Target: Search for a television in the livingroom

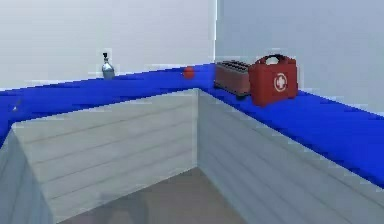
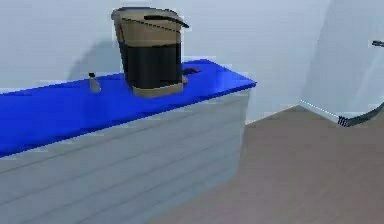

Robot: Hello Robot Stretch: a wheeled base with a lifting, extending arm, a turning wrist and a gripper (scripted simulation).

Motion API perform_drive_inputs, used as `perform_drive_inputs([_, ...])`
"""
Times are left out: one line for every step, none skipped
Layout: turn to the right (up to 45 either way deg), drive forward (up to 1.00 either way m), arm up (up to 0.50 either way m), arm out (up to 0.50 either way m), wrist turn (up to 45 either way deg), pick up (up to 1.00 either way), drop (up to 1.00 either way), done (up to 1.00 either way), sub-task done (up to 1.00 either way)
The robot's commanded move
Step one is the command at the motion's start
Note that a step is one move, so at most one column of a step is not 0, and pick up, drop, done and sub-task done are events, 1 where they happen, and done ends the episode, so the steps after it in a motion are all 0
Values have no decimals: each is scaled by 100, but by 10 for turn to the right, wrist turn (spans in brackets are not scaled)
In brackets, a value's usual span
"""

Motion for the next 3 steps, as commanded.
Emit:
perform_drive_inputs([450, 0, 0, 0, 0, 0, 0, 0, 0])
perform_drive_inputs([150, 0, 0, 0, 0, 0, 0, 0, 0])
perform_drive_inputs([0, 5, 0, 0, 0, 0, 0, 0, 0])
